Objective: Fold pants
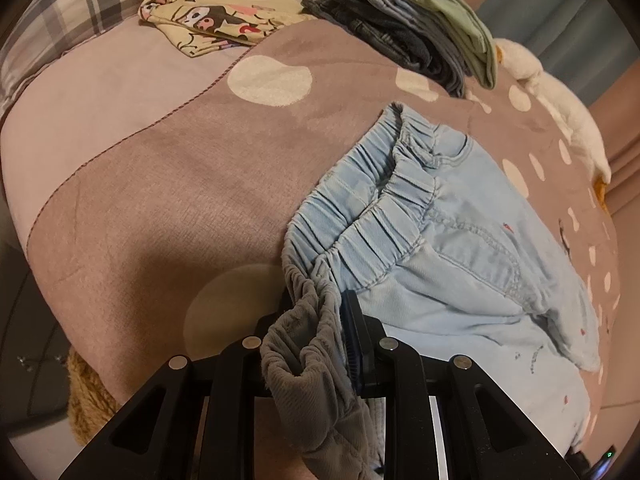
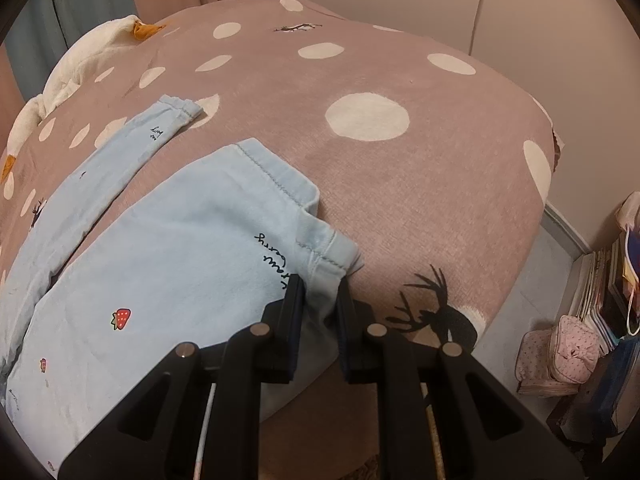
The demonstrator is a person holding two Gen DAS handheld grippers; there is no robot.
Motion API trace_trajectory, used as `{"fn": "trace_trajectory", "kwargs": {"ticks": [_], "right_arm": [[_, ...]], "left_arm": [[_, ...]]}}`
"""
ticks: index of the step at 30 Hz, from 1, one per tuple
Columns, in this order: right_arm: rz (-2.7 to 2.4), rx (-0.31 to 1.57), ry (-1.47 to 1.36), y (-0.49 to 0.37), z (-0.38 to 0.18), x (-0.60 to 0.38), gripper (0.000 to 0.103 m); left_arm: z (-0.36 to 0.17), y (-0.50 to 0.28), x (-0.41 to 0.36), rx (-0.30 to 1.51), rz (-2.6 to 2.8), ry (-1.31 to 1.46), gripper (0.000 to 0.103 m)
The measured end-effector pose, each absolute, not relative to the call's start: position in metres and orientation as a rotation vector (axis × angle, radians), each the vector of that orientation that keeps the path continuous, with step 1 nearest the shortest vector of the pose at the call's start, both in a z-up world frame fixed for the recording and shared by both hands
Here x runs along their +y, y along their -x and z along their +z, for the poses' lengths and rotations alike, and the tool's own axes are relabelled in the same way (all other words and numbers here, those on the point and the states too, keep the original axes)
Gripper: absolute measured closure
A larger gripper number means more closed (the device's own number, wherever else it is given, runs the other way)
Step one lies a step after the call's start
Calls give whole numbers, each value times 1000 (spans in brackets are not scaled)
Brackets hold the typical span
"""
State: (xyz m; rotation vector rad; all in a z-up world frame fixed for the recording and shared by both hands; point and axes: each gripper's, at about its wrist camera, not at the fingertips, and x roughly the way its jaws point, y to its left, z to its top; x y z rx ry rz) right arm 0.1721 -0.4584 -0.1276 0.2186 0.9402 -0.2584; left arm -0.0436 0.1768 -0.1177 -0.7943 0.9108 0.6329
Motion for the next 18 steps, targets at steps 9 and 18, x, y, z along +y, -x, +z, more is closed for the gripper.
{"fn": "trace_trajectory", "kwargs": {"ticks": [9, 18], "right_arm": [[-244, 947, -232, -172, -119, -462, 91], [-210, 905, -256, -172, -101, -466, 91]], "left_arm": [[-104, 52, 176, 869, 642, 806, 83], [-102, 56, 182, 915, 612, 799, 83]]}}
